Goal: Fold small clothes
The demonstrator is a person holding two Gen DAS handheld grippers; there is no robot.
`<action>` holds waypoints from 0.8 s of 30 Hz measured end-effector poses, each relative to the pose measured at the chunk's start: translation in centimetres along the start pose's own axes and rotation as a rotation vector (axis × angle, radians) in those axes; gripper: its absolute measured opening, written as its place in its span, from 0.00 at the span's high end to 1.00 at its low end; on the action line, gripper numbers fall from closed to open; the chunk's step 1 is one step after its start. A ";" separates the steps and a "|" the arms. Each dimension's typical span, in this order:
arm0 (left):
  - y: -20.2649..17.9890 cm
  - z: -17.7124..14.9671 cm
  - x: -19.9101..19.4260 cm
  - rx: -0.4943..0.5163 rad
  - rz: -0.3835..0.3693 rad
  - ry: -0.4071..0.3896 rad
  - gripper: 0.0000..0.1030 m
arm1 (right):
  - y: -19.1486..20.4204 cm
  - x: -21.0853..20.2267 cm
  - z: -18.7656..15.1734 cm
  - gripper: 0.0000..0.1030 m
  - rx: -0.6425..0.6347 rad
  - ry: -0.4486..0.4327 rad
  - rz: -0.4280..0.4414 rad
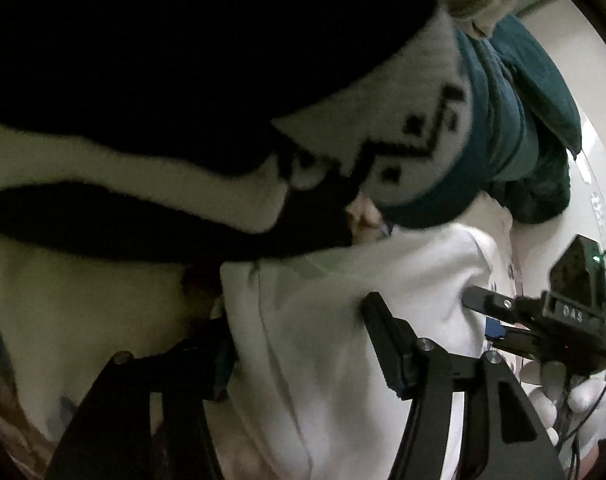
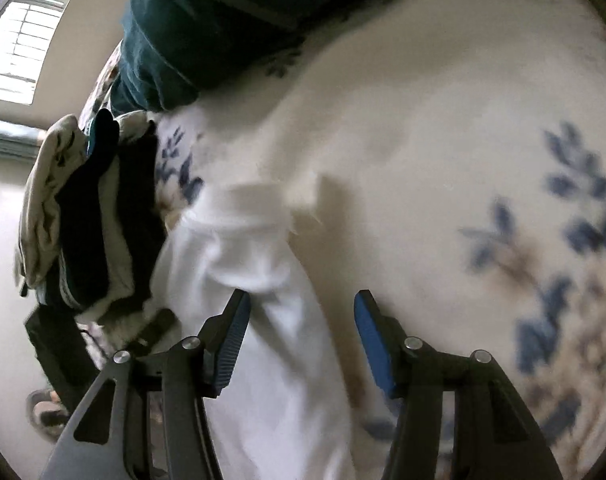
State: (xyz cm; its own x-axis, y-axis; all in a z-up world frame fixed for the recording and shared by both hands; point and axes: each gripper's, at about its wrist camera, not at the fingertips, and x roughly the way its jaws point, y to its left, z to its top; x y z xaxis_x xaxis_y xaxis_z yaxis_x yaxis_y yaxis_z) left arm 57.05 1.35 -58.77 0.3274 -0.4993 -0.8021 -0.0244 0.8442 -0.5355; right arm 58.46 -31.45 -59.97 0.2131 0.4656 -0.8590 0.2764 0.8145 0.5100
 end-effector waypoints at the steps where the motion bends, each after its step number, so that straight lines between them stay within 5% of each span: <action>1: -0.1 0.1 -0.2 -0.006 -0.003 -0.015 0.47 | -0.1 0.7 0.7 0.45 0.008 0.017 0.024; 2: -0.2 0.0 -0.4 0.000 0.005 -0.023 0.64 | 0.0 1.3 1.4 0.45 0.011 0.027 0.033; 4: -0.1 0.1 -0.5 0.001 -0.004 -0.034 0.84 | -0.2 1.5 2.1 0.45 0.026 0.024 0.088; 6: 0.0 0.0 -0.5 0.003 -0.009 -0.047 0.88 | -0.3 1.6 2.6 0.55 0.044 0.028 0.134; 7: 0.0 0.0 -0.6 0.006 -0.012 -0.055 0.90 | -0.3 1.5 2.7 0.73 0.046 0.025 0.145; 8: 0.0 -0.2 -0.7 0.013 -0.010 -0.063 0.92 | 0.0 1.3 2.8 0.87 0.036 0.015 0.126; 11: -0.2 -0.5 -1.5 0.026 -0.010 -0.087 0.93 | 1.0 0.4 2.6 0.94 -0.016 -0.017 0.104; 24: -3.2 -2.4 -7.8 0.109 -0.010 -0.201 0.93 | 4.2 -6.8 -2.7 0.97 -0.169 -0.133 0.194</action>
State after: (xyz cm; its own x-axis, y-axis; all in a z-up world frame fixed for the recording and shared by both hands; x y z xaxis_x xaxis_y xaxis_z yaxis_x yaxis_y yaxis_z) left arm 52.31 2.07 -51.49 0.5090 -0.4678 -0.7226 0.0779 0.8610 -0.5025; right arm 55.70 -30.22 -52.12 0.3712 0.5781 -0.7267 0.0607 0.7658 0.6402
